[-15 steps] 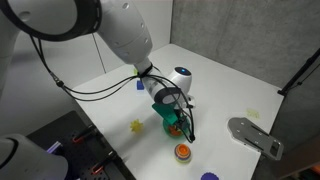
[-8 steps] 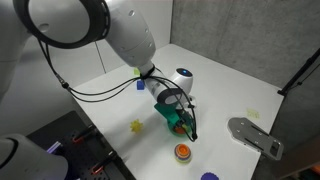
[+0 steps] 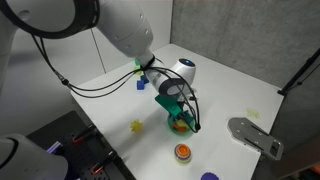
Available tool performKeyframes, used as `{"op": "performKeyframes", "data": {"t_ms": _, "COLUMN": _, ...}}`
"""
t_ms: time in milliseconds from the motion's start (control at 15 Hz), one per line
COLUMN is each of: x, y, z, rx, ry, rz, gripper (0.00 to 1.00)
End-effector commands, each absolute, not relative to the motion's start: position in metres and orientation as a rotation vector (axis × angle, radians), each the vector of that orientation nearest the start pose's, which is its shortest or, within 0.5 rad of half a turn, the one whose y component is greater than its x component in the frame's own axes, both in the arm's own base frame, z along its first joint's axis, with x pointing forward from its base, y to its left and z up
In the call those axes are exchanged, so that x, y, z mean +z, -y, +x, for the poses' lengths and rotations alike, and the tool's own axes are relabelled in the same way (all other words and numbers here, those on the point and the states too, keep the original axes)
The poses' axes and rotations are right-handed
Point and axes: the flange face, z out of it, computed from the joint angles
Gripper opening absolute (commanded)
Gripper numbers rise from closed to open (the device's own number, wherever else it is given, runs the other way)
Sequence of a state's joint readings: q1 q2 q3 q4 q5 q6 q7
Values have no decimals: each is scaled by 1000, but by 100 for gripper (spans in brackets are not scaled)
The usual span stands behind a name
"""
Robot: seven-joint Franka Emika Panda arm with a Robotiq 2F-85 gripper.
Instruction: Take the light blue toy out of the bowl
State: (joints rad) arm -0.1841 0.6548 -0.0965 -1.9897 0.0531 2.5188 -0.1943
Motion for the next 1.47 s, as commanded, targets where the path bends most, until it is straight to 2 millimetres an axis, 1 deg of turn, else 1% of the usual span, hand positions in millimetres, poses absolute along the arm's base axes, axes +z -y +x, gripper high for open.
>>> {"op": "performKeyframes", "data": {"t_ms": 0, "x": 163, "y": 148, "z": 557, "rx": 211, "ry": -156, "rz": -3121, "gripper": 9}}
{"op": "performKeyframes", "data": {"t_ms": 133, "x": 180, "y": 135, "z": 551, "rx": 221, "ry": -106, "rz": -3105, "gripper": 9}}
{"op": "performKeyframes", "data": {"t_ms": 267, "x": 191, "y": 119, "z": 540, "rx": 256, "ry": -42, "rz": -3080, "gripper": 9}}
{"op": "performKeyframes", "data": {"t_ms": 333, "x": 194, "y": 112, "z": 533, "rx": 281, "ry": -9, "rz": -3066, "gripper": 9}}
{"op": "performKeyframes", "data": {"t_ms": 467, "x": 192, "y": 101, "z": 518, "rx": 351, "ry": 35, "rz": -3048, "gripper": 9}}
{"op": "performKeyframes", "data": {"t_ms": 533, "x": 189, "y": 99, "z": 511, "rx": 392, "ry": 48, "rz": -3044, "gripper": 11}}
{"op": "performKeyframes", "data": {"t_ms": 600, "x": 187, "y": 98, "z": 506, "rx": 415, "ry": 48, "rz": -3048, "gripper": 53}}
{"op": "performKeyframes", "data": {"t_ms": 667, "x": 186, "y": 98, "z": 502, "rx": 432, "ry": 48, "rz": -3051, "gripper": 53}}
{"op": "performKeyframes", "data": {"t_ms": 867, "x": 179, "y": 105, "z": 495, "rx": 474, "ry": 46, "rz": -3070, "gripper": 75}}
{"op": "performKeyframes", "data": {"t_ms": 1000, "x": 177, "y": 110, "z": 494, "rx": 496, "ry": 43, "rz": -3081, "gripper": 92}}
{"op": "performKeyframes", "data": {"t_ms": 1067, "x": 177, "y": 112, "z": 494, "rx": 504, "ry": 44, "rz": -3087, "gripper": 98}}
{"op": "performKeyframes", "data": {"t_ms": 1133, "x": 178, "y": 113, "z": 495, "rx": 510, "ry": 41, "rz": -3090, "gripper": 100}}
{"op": "performKeyframes", "data": {"t_ms": 1400, "x": 186, "y": 114, "z": 495, "rx": 541, "ry": 28, "rz": -3091, "gripper": 100}}
